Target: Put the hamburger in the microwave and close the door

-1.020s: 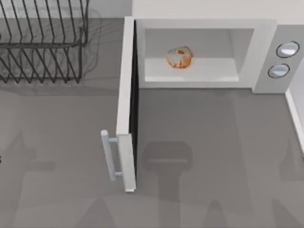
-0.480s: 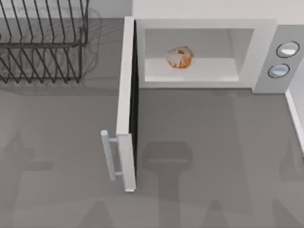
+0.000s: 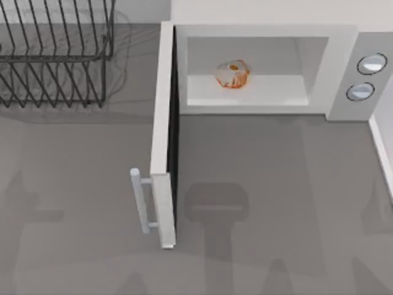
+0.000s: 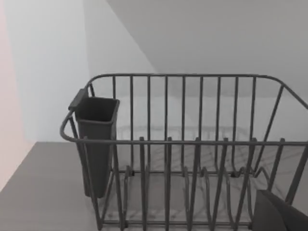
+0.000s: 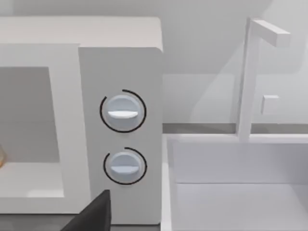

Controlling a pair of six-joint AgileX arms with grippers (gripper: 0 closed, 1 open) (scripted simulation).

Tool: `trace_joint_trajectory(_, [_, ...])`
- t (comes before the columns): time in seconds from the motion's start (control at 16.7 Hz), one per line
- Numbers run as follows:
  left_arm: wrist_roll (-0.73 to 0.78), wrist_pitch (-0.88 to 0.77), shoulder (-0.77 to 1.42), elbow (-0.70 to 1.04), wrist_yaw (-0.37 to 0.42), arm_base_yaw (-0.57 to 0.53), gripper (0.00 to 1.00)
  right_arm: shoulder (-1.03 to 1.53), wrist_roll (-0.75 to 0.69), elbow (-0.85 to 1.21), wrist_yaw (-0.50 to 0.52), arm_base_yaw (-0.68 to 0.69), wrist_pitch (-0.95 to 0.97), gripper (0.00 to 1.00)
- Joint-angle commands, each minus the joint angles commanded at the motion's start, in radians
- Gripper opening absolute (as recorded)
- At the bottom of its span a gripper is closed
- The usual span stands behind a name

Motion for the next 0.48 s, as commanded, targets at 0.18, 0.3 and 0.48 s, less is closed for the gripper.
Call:
trace_joint_trajectory(0.18, [0.000, -0.003, -0.002, 0.002, 0.002, 0.003, 0.00, 0.000, 0.000, 0.000, 0.000, 0.000, 0.000, 1.00])
trace_joint_trajectory(0.3, [0.001, -0.002, 0.003, -0.001, -0.003, -0.003, 0.00, 0.000, 0.000, 0.000, 0.000, 0.000, 0.000, 1.00])
trace_joint_trajectory(0.48, [-0.001, -0.028, 0.001, 0.010, -0.063, -0.064, 0.00, 0.000, 0.000, 0.000, 0.000, 0.000, 0.000, 1.00])
